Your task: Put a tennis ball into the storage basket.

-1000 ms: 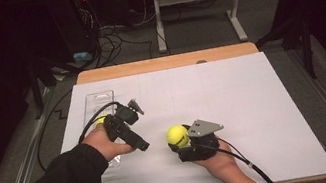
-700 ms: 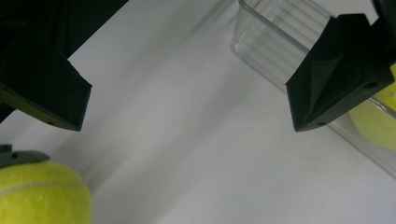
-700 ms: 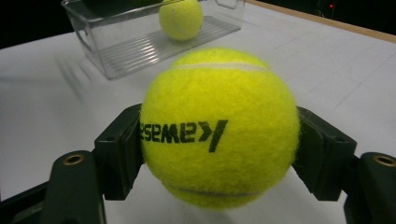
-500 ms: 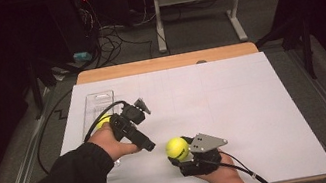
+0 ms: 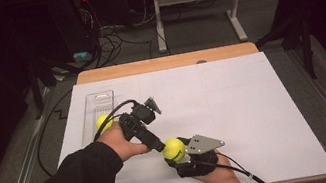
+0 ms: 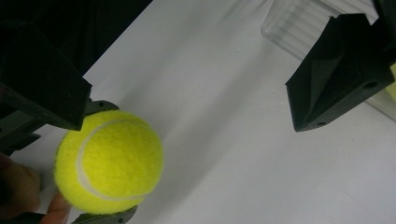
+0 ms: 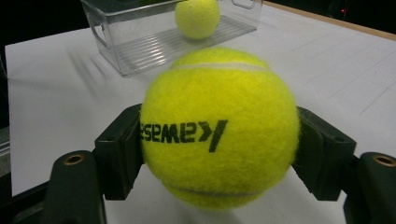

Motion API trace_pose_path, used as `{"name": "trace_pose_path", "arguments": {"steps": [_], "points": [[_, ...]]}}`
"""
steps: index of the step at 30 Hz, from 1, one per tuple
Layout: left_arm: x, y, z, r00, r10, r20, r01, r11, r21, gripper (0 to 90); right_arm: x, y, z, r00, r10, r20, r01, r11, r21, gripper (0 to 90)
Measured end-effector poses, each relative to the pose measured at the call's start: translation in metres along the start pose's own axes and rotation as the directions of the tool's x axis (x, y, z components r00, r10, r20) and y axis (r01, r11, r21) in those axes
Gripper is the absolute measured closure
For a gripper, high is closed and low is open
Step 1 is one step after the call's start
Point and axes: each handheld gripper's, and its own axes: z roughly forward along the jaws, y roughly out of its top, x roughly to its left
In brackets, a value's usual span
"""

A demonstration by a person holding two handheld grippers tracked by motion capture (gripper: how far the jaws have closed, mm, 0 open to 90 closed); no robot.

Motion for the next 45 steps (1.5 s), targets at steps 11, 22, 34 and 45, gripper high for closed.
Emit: {"name": "trace_pose_path", "arguments": {"steps": [11, 22, 34, 45], "points": [[-0.016, 0.012, 0.011, 0.9988, 0.029, 0.04, -0.03, 0.9993, 0.022, 0.9, 0.002, 0.004, 0.0, 0.9999, -0.002, -0.011, 0.002, 1.0, -0.027, 27.6], [-0.021, 0.018, 0.031, 0.9952, 0.03, 0.093, -0.035, 0.9981, 0.051, 4.8, 0.005, 0.007, -0.002, 0.9998, -0.011, -0.015, 0.01, 0.999, -0.051, 27.5], [-0.024, 0.02, 0.039, 0.988, 0.031, 0.151, -0.043, 0.9964, 0.073, 20.6, 0.007, 0.009, -0.003, 0.9997, -0.021, 0.014, 0.021, 0.998, -0.059, 27.3], [-0.026, 0.021, 0.038, 0.9893, 0.033, 0.142, -0.044, 0.9957, 0.081, 26.4, 0.006, 0.008, -0.002, 0.9998, -0.016, 0.014, 0.016, 0.997, -0.07, 26.7]]}}
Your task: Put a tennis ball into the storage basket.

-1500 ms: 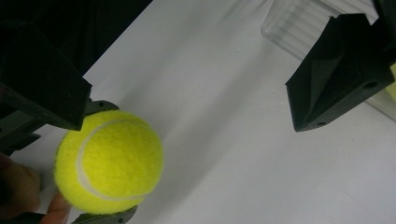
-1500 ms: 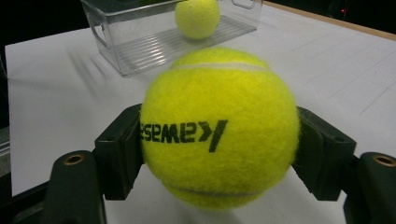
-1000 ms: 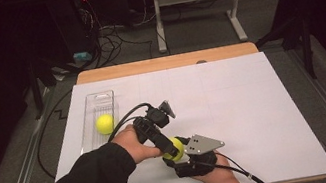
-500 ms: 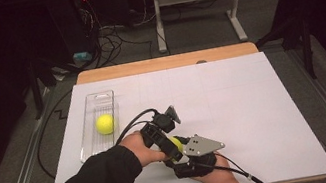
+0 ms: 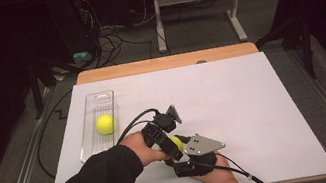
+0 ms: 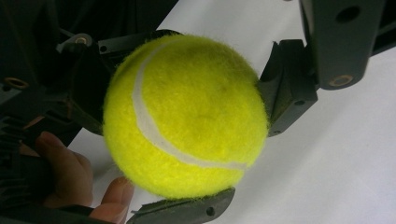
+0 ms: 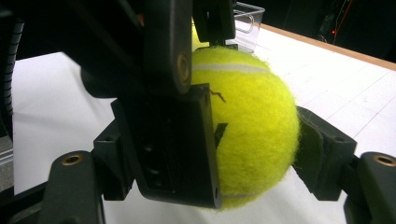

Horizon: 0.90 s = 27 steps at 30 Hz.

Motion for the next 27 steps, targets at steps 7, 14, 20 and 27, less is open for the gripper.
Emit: {"name": "trace_pose_path", "arguments": {"steps": [7, 14, 20, 27], "points": [[-0.001, 0.002, -0.001, 0.9999, -0.001, -0.014, 0.001, 1.0, 0.003, 26.7, -0.004, -0.001, 0.0, 1.0, 0.005, -0.005, -0.005, 1.0, -0.004, 17.8], [0.006, 0.001, -0.004, 0.9992, -0.024, -0.03, 0.024, 0.9997, -0.011, 26.7, -0.008, -0.004, 0.003, 0.9992, 0.034, -0.02, -0.034, 0.999, 0.002, 0.0], [0.013, -0.002, -0.008, 0.9981, -0.041, -0.045, 0.041, 0.999, -0.02, 26.7, -0.008, -0.003, -0.003, 0.9994, 0.032, -0.016, -0.032, 0.999, 0.001, 0.0], [0.027, -0.008, -0.017, 0.9954, -0.074, -0.061, 0.073, 0.997, -0.027, 26.7, -0.016, -0.007, -0.014, 0.9993, 0.037, 0.006, -0.037, 0.999, 0.015, 0.0]]}}
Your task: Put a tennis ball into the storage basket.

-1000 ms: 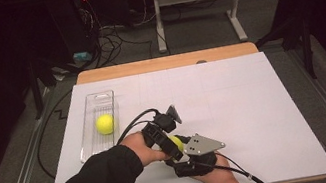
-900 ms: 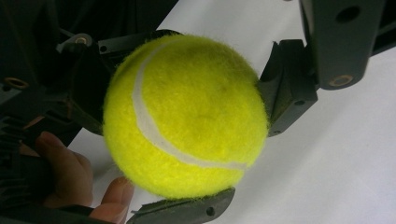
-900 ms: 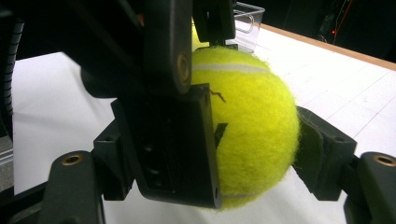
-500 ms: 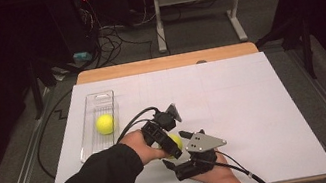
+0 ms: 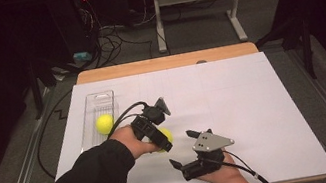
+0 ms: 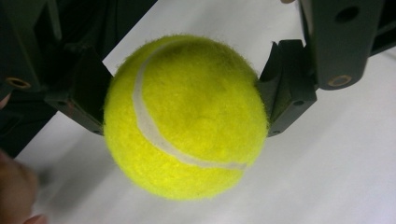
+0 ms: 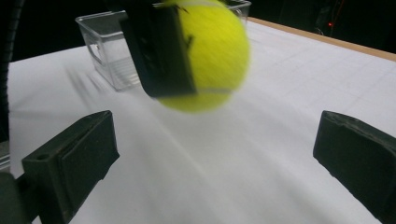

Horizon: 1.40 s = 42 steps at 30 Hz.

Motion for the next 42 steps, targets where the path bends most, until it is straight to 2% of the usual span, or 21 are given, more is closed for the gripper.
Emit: {"name": "trace_pose_path", "arguments": {"steps": [2, 3, 12, 13, 16, 17, 20, 21, 22, 23, 24, 28, 29, 30, 32, 33, 35, 36, 37, 38, 42], "points": [[0.002, -0.001, 0.0, 1.0, -0.009, -0.003, 0.009, 1.0, -0.001, 26.7, -0.003, -0.001, -0.002, 0.9999, -0.011, 0.01, 0.011, 1.0, 0.002, 0.0], [0.006, -0.003, -0.002, 0.9997, -0.017, -0.019, 0.017, 0.9999, 0.001, 26.7, -0.008, -0.004, -0.007, 0.9997, -0.001, 0.025, 0.001, 1.0, 0.008, 0.0], [0.026, -0.014, -0.015, 0.9969, -0.058, -0.054, 0.058, 0.9983, -0.001, 26.7, -0.032, -0.013, -0.031, 0.9941, 0.015, 0.107, -0.017, 1.0, 0.016, 0.0], [0.029, -0.016, -0.017, 0.9962, -0.065, -0.058, 0.065, 0.9979, -0.001, 26.7, -0.039, -0.015, -0.038, 0.9913, 0.014, 0.131, -0.017, 1.0, 0.022, 0.0], [0.038, -0.023, -0.022, 0.9937, -0.086, -0.071, 0.086, 0.9963, -0.007, 26.7, -0.045, -0.017, -0.045, 0.9878, 0.013, 0.155, -0.016, 1.0, 0.023, 0.0], [0.041, -0.025, -0.024, 0.9931, -0.093, -0.071, 0.093, 0.9956, -0.008, 26.7, -0.051, -0.019, -0.052, 0.9826, 0.015, 0.185, -0.021, 0.999, 0.026, 0.0], [0.049, -0.032, -0.028, 0.9908, -0.112, -0.076, 0.111, 0.9937, -0.015, 26.7, -0.057, -0.021, -0.059, 0.9787, 0.018, 0.205, -0.022, 1.0, 0.02, 0.0], [0.053, -0.035, -0.031, 0.9893, -0.122, -0.08, 0.12, 0.9926, -0.018, 26.7, -0.064, -0.025, -0.068, 0.9733, 0.032, 0.227, -0.037, 0.999, 0.018, 0.0], [0.055, -0.037, -0.032, 0.9887, -0.126, -0.081, 0.125, 0.992, -0.015, 26.7, -0.064, -0.025, -0.068, 0.9733, 0.032, 0.227, -0.037, 0.999, 0.018, 0.0], [0.059, -0.041, -0.034, 0.9873, -0.135, -0.085, 0.133, 0.9909, -0.02, 26.7, -0.07, -0.028, -0.077, 0.9681, 0.04, 0.247, -0.046, 0.999, 0.017, 0.0], [0.061, -0.043, -0.036, 0.9865, -0.141, -0.083, 0.14, 0.99, -0.02, 26.7, -0.072, -0.029, -0.079, 0.9671, 0.044, 0.251, -0.05, 0.999, 0.015, 0.0], [0.072, -0.056, -0.044, 0.9805, -0.17, -0.099, 0.168, 0.9855, -0.022, 26.7, -0.079, -0.034, -0.092, 0.9589, 0.054, 0.279, -0.059, 0.998, 0.012, 0.0], [0.078, -0.063, -0.048, 0.9769, -0.185, -0.107, 0.183, 0.9827, -0.025, 26.7, -0.082, -0.037, -0.099, 0.9563, 0.057, 0.287, -0.063, 0.998, 0.012, 0.0], [0.078, -0.063, -0.048, 0.9769, -0.185, -0.107, 0.183, 0.9827, -0.025, 26.7, -0.083, -0.038, -0.101, 0.9544, 0.059, 0.293, -0.064, 0.998, 0.01, 0.0], [0.089, -0.072, -0.053, 0.9697, -0.214, -0.118, 0.212, 0.9769, -0.026, 26.7, -0.086, -0.04, -0.108, 0.9506, 0.06, 0.304, -0.067, 0.998, 0.011, 0.0], [0.089, -0.072, -0.053, 0.9697, -0.214, -0.118, 0.212, 0.9769, -0.026, 26.7, -0.087, -0.042, -0.11, 0.9497, 0.063, 0.307, -0.069, 0.998, 0.008, 0.0], [0.1, -0.081, -0.055, 0.9619, -0.244, -0.123, 0.243, 0.9697, -0.024, 26.7, -0.089, -0.044, -0.116, 0.9468, 0.065, 0.315, -0.073, 0.997, 0.012, 0.0], [0.1, -0.081, -0.055, 0.9619, -0.244, -0.123, 0.243, 0.9697, -0.024, 26.7, -0.091, -0.046, -0.118, 0.9454, 0.065, 0.319, -0.073, 0.997, 0.013, 0.0], [0.106, -0.086, -0.055, 0.9569, -0.259, -0.131, 0.259, 0.9656, -0.017, 26.7, -0.092, -0.047, -0.12, 0.9451, 0.066, 0.32, -0.074, 0.997, 0.014, 0.0], [0.106, -0.086, -0.055, 0.9569, -0.259, -0.131, 0.259, 0.9656, -0.017, 26.7, -0.093, -0.048, -0.122, 0.9441, 0.067, 0.323, -0.076, 0.997, 0.015, 0.0], [0.116, -0.093, -0.051, 0.9483, -0.285, -0.14, 0.286, 0.958, -0.011, 26.7, -0.095, -0.051, -0.127, 0.9421, 0.067, 0.328, -0.078, 0.997, 0.02, 0.0]]}}
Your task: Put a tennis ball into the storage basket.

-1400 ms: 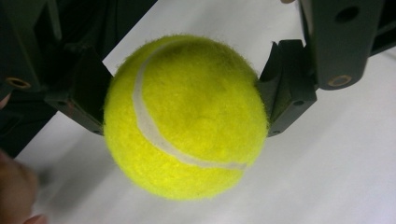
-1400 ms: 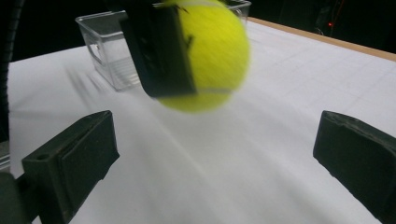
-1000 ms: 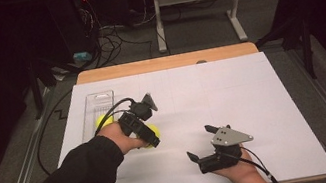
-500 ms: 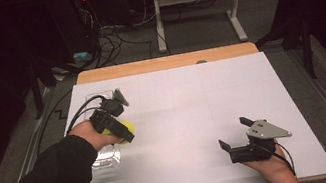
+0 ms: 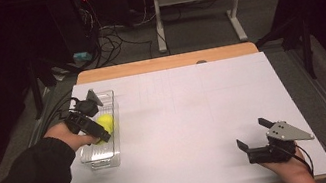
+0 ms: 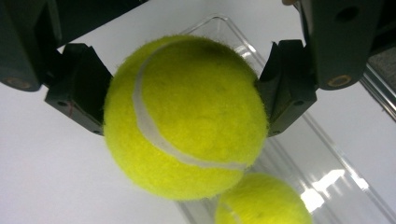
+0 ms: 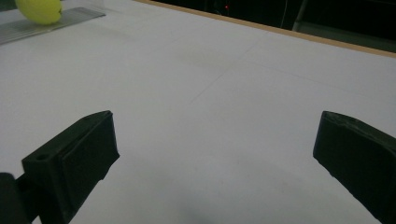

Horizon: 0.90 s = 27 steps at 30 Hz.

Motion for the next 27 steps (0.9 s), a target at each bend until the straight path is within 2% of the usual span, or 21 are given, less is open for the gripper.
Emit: {"name": "trace_pose_path", "arguments": {"steps": [10, 14, 18, 19, 20, 21, 22, 24, 27], "points": [[0.006, -0.003, 0.035, 0.9997, -0.019, -0.014, 0.019, 0.998, 0.061, 26.4, -0.004, -0.003, -0.004, 0.9999, 0.006, 0.008, -0.006, 1.0, 0.004, 0.0], [0.006, -0.002, 0.041, 0.9997, -0.018, -0.019, 0.019, 0.9976, 0.066, 26.4, -0.004, -0.004, -0.003, 1.0, 0.006, 0.008, -0.006, 1.0, 0.004, 0.0], [0.006, -0.003, 0.041, 0.9994, -0.017, -0.03, 0.019, 0.998, 0.06, 25.6, -0.004, -0.004, -0.003, 1.0, 0.006, 0.007, -0.006, 1.0, 0.005, 0.0], [0.006, -0.003, 0.039, 0.9992, -0.013, -0.037, 0.015, 0.9987, 0.048, 22.7, -0.003, -0.004, -0.003, 1.0, 0.006, 0.007, -0.006, 1.0, 0.007, 0.0], [0.006, -0.003, 0.036, 0.9993, -0.013, -0.034, 0.014, 0.9991, 0.039, 11.8, -0.003, -0.004, -0.003, 1.0, 0.004, 0.007, -0.004, 1.0, 0.007, 0.0], [0.006, -0.003, 0.033, 0.9995, -0.01, -0.031, 0.011, 0.9995, 0.031, 7.6, -0.003, -0.004, -0.003, 1.0, 0.005, 0.006, -0.005, 1.0, 0.007, 0.0], [0.006, -0.003, 0.03, 0.9996, -0.01, -0.027, 0.01, 0.9998, 0.019, 7.6, -0.003, -0.004, -0.003, 1.0, 0.005, 0.006, -0.005, 1.0, 0.007, 0.0], [0.005, -0.003, 0.023, 0.9996, -0.006, -0.027, 0.006, 1.0, 0.007, 1.4, -0.003, -0.003, -0.003, 1.0, 0.005, 0.006, -0.005, 1.0, 0.007, 0.0], [-0.002, -0.002, 0.017, 0.9995, 0.015, -0.029, -0.015, 0.9998, -0.01, 0.7, -0.003, -0.003, -0.004, 1.0, 0.006, 0.006, -0.006, 1.0, 0.005, 0.0]]}}
